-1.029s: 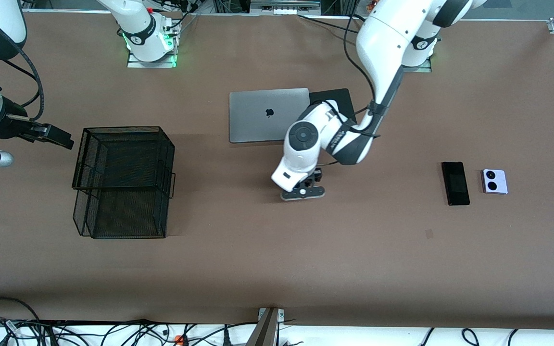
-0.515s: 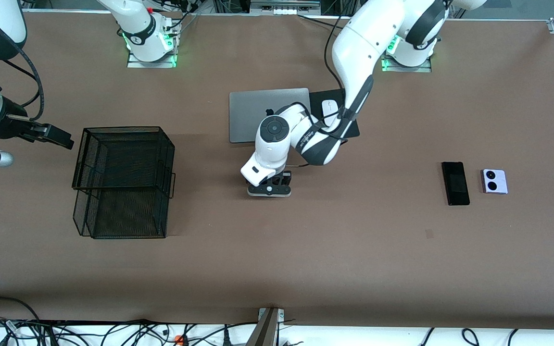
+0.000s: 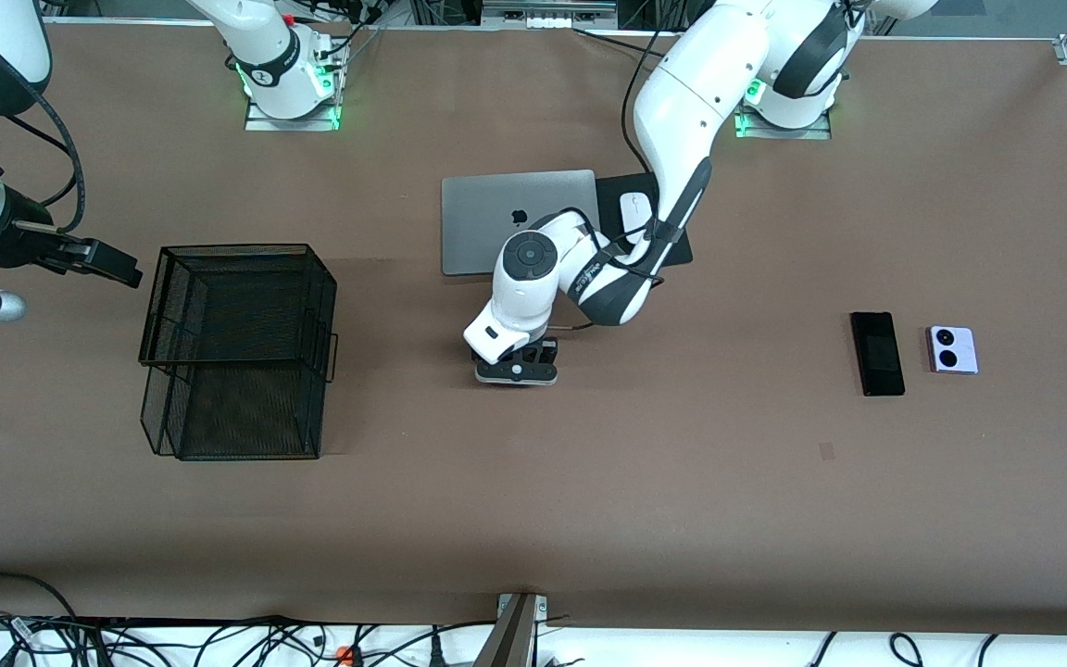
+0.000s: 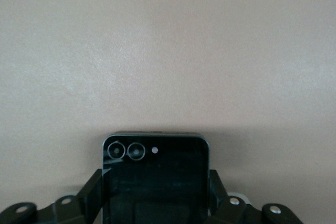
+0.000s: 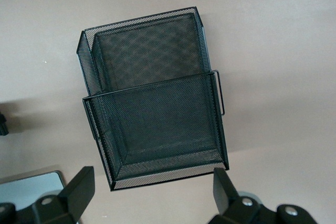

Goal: Place phones with both arms
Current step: 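Carry the flip phone with the left gripper and set it beside the laptop, then reach the right gripper to the flip phone while the left gripper reaches the slab phone, then grasp the flip phone with the right gripper while the left gripper grasps the slab, then carry the flip phone with the right gripper down into the mesh organizer, then release the flip phone with the right gripper while the left gripper carries the slab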

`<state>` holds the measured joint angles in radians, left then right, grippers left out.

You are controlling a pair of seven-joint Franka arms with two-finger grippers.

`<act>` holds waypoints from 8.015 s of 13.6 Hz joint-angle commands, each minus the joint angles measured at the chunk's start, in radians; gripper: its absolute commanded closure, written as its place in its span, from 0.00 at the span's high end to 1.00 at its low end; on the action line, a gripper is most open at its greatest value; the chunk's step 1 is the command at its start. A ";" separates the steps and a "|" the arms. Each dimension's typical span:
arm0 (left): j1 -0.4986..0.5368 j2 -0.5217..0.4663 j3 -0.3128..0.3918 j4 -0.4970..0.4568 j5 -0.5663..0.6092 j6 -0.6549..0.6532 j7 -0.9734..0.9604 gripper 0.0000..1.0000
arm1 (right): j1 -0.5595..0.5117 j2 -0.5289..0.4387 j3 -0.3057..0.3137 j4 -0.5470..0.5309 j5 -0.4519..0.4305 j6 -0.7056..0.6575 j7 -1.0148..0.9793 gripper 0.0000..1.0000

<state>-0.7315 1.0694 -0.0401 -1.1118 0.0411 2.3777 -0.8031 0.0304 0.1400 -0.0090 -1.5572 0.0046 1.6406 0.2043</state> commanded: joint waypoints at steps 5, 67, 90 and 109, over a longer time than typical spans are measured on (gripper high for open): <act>0.035 -0.025 0.008 0.044 -0.009 -0.116 -0.041 1.00 | -0.004 -0.002 0.003 0.008 0.003 -0.015 -0.006 1.00; 0.952 -0.505 0.000 -0.990 0.106 0.281 0.700 0.99 | 0.669 0.814 0.003 0.209 -0.084 0.823 0.583 0.48; 0.943 -0.534 -0.026 -0.870 0.106 0.074 0.644 0.00 | 0.576 0.319 -0.268 0.080 -0.034 0.226 0.195 0.15; 0.546 -0.439 -0.155 -0.564 0.033 -0.160 0.213 0.00 | 0.542 0.133 -0.583 -0.472 0.130 0.459 -0.264 0.18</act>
<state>-0.1010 0.5634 -0.2095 -1.7929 0.1141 2.2553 -0.5365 0.5660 0.2747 -0.5852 -2.0179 0.1148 2.0743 -0.0489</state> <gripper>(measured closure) 0.203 0.194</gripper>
